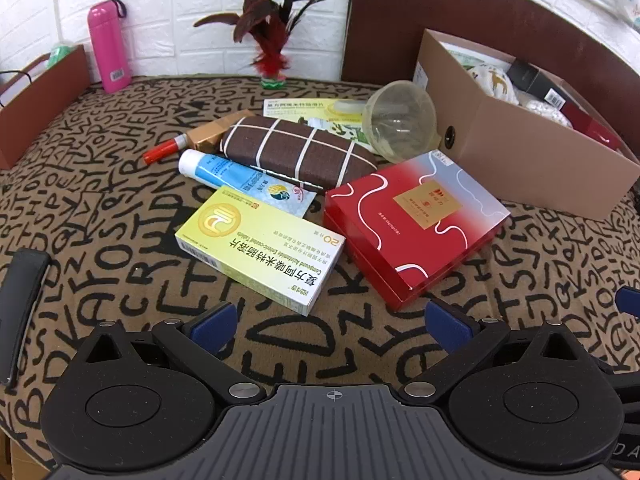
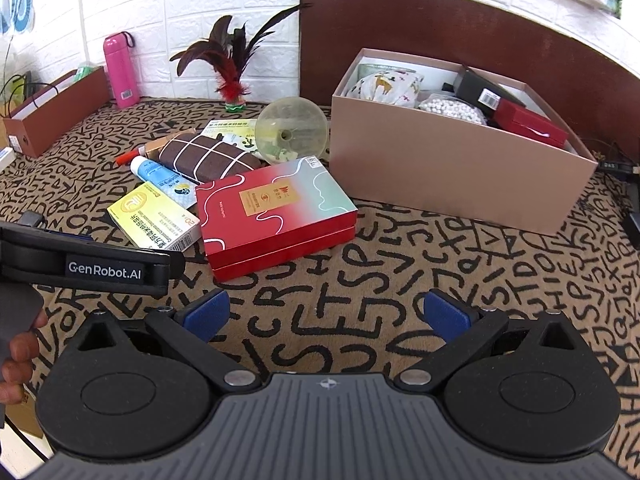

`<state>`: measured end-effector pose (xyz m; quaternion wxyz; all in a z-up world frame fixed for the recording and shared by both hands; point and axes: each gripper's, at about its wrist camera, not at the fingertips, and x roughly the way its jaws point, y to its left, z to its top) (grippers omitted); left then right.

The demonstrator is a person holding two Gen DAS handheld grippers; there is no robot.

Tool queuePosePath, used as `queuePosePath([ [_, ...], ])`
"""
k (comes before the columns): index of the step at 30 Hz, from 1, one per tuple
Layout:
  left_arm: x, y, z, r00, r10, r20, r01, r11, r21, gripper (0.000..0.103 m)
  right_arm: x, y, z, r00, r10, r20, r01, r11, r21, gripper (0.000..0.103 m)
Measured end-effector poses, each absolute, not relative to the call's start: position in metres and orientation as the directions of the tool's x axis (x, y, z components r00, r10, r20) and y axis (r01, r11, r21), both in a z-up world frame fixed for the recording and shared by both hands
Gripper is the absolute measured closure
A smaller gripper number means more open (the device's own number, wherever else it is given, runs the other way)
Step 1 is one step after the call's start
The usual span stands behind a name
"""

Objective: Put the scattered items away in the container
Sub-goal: 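Move the left tool toward the red-and-white gift box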

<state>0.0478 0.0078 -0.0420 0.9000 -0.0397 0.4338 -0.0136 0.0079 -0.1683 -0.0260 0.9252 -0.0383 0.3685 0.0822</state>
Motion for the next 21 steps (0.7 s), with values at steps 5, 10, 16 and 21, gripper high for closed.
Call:
queuePosePath([
  [5,0.06,0.006,-0.049,0.601,-0.06,-0.797,-0.015,0.996,-0.086,0.0,0.025,-0.177,-0.036,0.711,0.181,-0.679,-0.216,0.976,0.034,0.0],
  [10,0.072,0.003,-0.057,0.58,-0.063,-0.812,-0.016,0.996,-0.088,0.0,0.042,-0.184,-0.051,0.688,0.207,-0.695,-0.229,0.971,0.063,0.001],
  [16,0.08,0.003,-0.065,0.567,-0.122,-0.814,0.013,0.99,-0.139,0.0,0.067,-0.193,-0.075,0.665,0.258,-0.701,-0.316,0.947,0.048,0.001],
  [21,0.09,0.005,-0.072,0.542,-0.169,-0.824,0.01,0.981,-0.195,0.003,0.087,-0.198,-0.086,0.661,0.3,-0.688,-0.403,0.915,0.012,0.001],
])
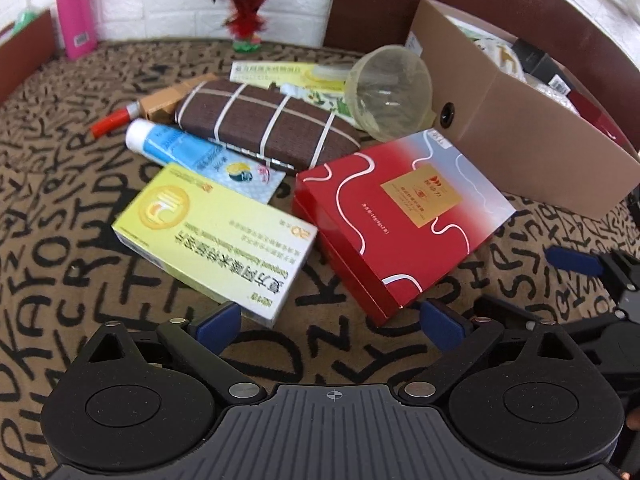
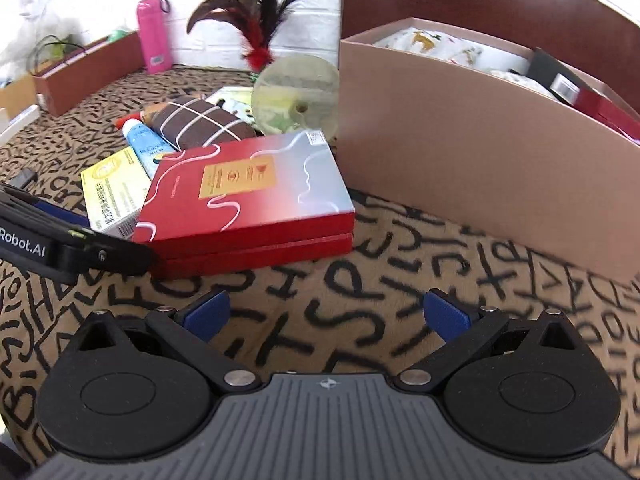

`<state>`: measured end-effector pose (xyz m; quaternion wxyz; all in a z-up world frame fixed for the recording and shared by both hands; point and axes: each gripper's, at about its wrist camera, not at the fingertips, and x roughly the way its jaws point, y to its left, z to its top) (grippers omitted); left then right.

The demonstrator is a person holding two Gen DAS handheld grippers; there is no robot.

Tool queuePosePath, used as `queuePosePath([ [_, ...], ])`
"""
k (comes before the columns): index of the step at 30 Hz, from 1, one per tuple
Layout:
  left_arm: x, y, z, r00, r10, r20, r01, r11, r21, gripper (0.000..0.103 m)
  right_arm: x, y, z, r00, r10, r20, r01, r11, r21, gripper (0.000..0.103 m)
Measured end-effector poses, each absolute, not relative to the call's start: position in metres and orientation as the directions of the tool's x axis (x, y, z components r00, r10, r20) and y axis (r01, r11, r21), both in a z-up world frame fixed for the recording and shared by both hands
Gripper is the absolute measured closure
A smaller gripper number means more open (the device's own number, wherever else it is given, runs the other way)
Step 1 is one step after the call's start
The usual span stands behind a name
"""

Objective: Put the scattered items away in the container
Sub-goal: 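Move the left tool toward the red-and-white gift box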

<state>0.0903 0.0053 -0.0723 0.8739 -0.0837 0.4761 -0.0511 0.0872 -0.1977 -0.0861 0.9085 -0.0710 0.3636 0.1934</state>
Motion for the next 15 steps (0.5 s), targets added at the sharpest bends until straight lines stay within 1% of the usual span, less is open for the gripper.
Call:
queuePosePath([
  [1,0.092,0.006,-0.074,0.536,-0.181,-0.824,0.009,0.978,-0.209,0.005,0.091,-0.199,-0.087,0.663,0.318,-0.678,-0.42,0.907,0.015,0.001],
  [4,0.096,0.007,-0.073,0.505,-0.241,-0.829,0.025,0.964,-0.265,0.018,0.101,-0.198,-0.088,0.658,0.351,-0.666,-0.482,0.876,-0.014,0.001],
  [6,0.096,0.005,-0.07,0.5,-0.288,-0.817,0.059,0.952,-0.3,0.016,0.106,-0.195,-0.089,0.64,0.386,-0.664,-0.541,0.84,-0.033,0.004],
  [10,0.107,-0.001,-0.074,0.529,-0.282,-0.8,0.079,0.955,-0.285,0.017,0.115,-0.188,-0.088,0.607,0.44,-0.662,-0.636,0.768,-0.074,0.009],
  [12,0.117,0.0,-0.081,0.519,-0.314,-0.795,0.089,0.945,-0.316,0.019,0.12,-0.183,-0.088,0.597,0.446,-0.666,-0.655,0.75,-0.086,0.012],
  [13,0.12,-0.001,-0.081,0.527,-0.322,-0.786,0.101,0.943,-0.318,0.022,0.123,-0.181,-0.089,0.59,0.448,-0.671,-0.664,0.743,-0.087,0.013],
  [14,0.122,-0.003,-0.081,0.533,-0.325,-0.781,0.111,0.942,-0.316,0.026,0.125,-0.179,-0.09,0.583,0.452,-0.675,-0.672,0.736,-0.088,0.016],
  [15,0.124,-0.004,-0.081,0.534,-0.323,-0.781,0.112,0.943,-0.314,0.026,0.125,-0.178,-0.091,0.577,0.455,-0.678,-0.677,0.73,-0.087,0.024],
])
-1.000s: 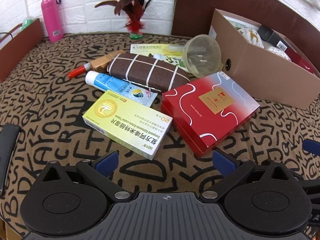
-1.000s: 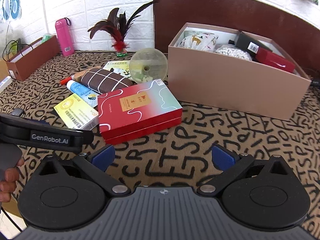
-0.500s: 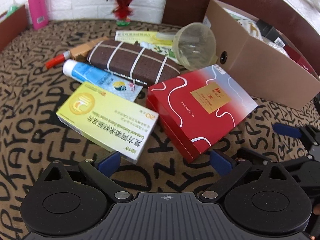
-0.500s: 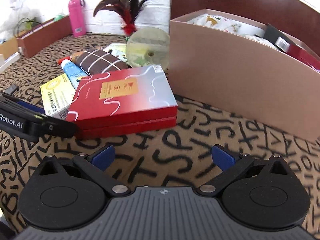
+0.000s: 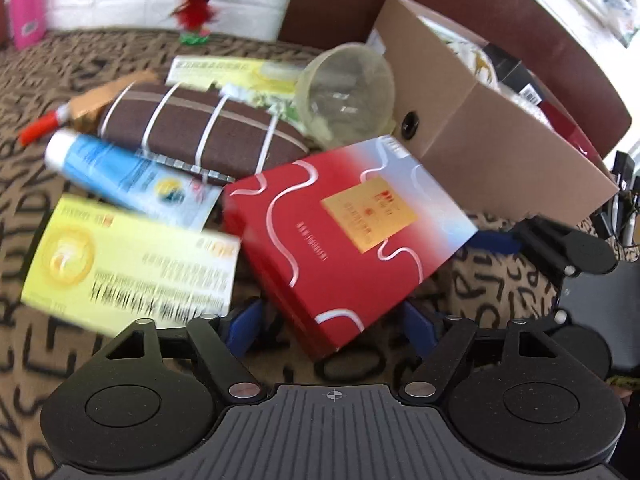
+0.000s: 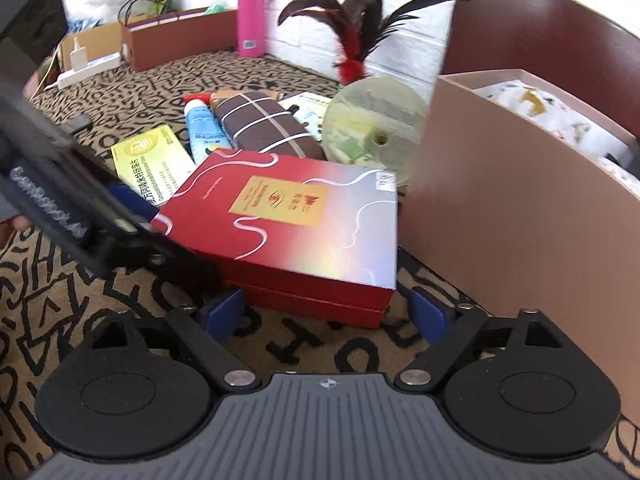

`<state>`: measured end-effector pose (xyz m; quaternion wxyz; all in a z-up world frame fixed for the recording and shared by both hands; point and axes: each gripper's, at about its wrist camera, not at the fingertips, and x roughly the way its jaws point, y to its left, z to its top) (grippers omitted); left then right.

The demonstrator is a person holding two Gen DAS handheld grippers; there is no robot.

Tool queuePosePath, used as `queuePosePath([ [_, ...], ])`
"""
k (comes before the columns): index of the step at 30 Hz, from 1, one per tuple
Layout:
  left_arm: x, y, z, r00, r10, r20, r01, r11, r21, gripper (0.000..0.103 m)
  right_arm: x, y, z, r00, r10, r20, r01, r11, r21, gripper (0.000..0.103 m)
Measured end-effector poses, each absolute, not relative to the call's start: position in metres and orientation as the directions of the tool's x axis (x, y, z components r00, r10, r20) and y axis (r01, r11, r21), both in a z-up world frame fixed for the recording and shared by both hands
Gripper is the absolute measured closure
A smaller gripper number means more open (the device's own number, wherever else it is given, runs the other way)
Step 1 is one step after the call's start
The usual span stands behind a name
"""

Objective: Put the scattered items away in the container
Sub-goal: 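Move the left tool toward the red-and-white gift box, then close the left tool on the red-and-white gift box and lift it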

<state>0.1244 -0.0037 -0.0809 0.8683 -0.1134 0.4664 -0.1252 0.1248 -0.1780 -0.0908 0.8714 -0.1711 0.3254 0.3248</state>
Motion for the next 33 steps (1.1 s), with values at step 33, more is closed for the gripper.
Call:
queuePosePath([
  [33,0.082,0.009,-0.075,0.503,-0.429,-0.75,0.175,0.901,-0.397,0.009,0.032,-0.196,-0.079,0.602,0.455,-0.656,-0.629,0.776,-0.039,0.025],
])
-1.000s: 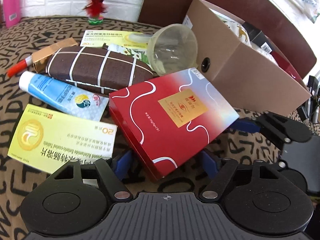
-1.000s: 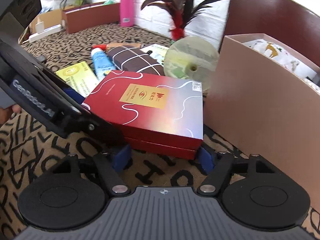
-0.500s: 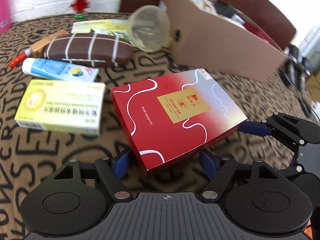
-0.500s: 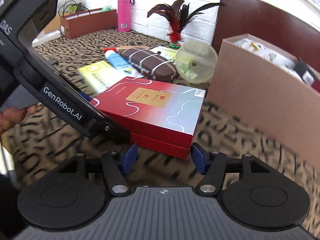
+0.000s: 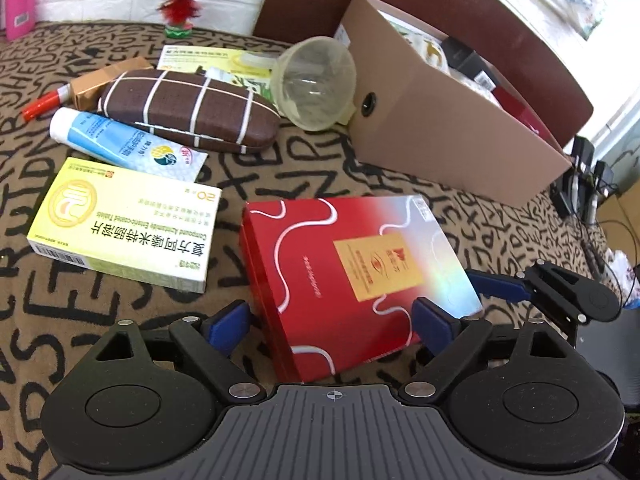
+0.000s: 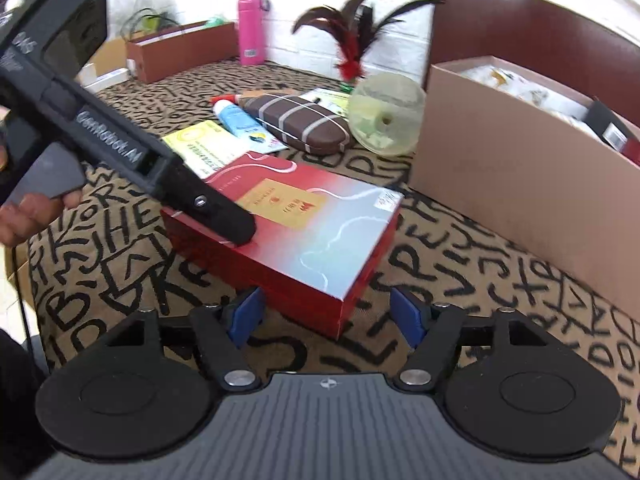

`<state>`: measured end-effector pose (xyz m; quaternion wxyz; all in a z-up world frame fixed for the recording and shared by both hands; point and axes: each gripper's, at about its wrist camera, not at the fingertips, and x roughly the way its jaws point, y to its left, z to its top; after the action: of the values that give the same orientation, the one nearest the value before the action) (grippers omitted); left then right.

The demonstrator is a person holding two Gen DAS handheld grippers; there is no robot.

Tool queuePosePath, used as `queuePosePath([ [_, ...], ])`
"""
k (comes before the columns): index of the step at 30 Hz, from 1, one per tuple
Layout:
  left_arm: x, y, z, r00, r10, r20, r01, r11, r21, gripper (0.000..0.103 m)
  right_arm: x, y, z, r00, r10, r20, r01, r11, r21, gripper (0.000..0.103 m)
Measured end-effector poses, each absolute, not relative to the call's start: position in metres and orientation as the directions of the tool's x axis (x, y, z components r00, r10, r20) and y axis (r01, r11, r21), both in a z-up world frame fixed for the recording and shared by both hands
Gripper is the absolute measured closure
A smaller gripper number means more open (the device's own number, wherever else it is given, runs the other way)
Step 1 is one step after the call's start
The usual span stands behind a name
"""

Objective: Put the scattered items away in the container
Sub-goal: 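Close the left tool on the red-and-white gift box and lift it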

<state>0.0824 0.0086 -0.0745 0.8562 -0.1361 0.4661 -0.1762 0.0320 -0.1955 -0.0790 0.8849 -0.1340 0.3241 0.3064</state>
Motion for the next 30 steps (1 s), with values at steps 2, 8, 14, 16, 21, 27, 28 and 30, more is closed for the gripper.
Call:
queuePosePath([
  [2,0.087,0.009,-0.079,0.476,-0.466,-0.745,0.189,0.882,-0.431,0.007,0.033,-0.195,-0.079,0.591,0.482,-0.647,-0.659,0.751,-0.043,0.022],
  [8,0.092,0.008,-0.084,0.47,-0.487,-0.736,0.213,0.872,-0.441,0.005,0.043,-0.181,-0.083,0.569,0.48,-0.668,-0.689,0.721,-0.068,0.02],
  [14,0.095,-0.001,-0.087,0.493,-0.454,-0.743,0.224,0.891,-0.396,0.005,0.049,-0.181,-0.089,0.57,0.484,-0.664,-0.675,0.736,-0.043,0.018],
  [16,0.093,-0.002,-0.085,0.492,-0.444,-0.749,0.221,0.895,-0.386,0.007,0.047,-0.177,-0.091,0.584,0.463,-0.666,-0.659,0.751,-0.056,0.019],
  [21,0.08,-0.005,-0.074,0.496,-0.435,-0.751,0.222,0.9,-0.375,0.01,0.032,-0.181,-0.082,0.59,0.454,-0.667,-0.646,0.761,-0.053,0.023],
  [27,0.074,-0.018,-0.037,0.551,-0.457,-0.698,0.279,0.889,-0.362,0.01,0.013,-0.196,-0.056,0.642,0.449,-0.621,-0.607,0.792,-0.056,0.024],
  [28,0.076,-0.021,-0.029,0.559,-0.466,-0.686,0.292,0.885,-0.363,0.01,0.012,-0.199,-0.048,0.654,0.448,-0.609,-0.599,0.799,-0.055,0.024],
  [30,0.083,-0.026,-0.014,0.575,-0.482,-0.661,0.319,0.876,-0.361,0.01,0.011,-0.206,-0.033,0.683,0.443,-0.581,-0.583,0.81,-0.067,0.024],
])
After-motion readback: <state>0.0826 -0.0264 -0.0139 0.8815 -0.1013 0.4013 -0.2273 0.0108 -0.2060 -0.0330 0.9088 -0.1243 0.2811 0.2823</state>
